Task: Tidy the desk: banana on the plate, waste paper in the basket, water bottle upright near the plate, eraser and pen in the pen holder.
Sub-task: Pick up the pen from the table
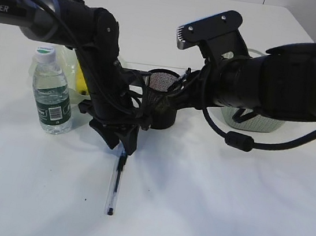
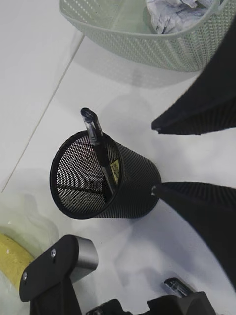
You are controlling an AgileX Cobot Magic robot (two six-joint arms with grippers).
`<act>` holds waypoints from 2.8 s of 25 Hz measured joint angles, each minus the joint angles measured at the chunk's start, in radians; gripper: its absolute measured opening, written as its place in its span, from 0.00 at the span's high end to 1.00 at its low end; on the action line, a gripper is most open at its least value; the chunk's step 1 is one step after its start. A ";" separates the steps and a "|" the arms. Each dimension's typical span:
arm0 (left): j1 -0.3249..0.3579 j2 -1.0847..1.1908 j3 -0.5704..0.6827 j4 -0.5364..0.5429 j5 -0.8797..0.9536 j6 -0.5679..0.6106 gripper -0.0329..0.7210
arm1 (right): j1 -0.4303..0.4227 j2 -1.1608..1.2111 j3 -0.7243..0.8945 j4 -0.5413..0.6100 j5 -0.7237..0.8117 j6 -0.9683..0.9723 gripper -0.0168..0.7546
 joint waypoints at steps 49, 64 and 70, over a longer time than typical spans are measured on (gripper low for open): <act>0.000 0.047 -0.004 -0.010 -0.028 0.000 0.53 | 0.000 0.000 0.000 0.000 0.000 0.000 0.66; 0.000 0.055 -0.015 0.010 -0.025 0.000 0.55 | 0.000 0.000 0.000 0.000 0.000 0.000 0.66; -0.002 0.055 -0.017 0.073 -0.014 0.000 0.56 | 0.000 0.000 0.000 0.000 0.000 0.000 0.66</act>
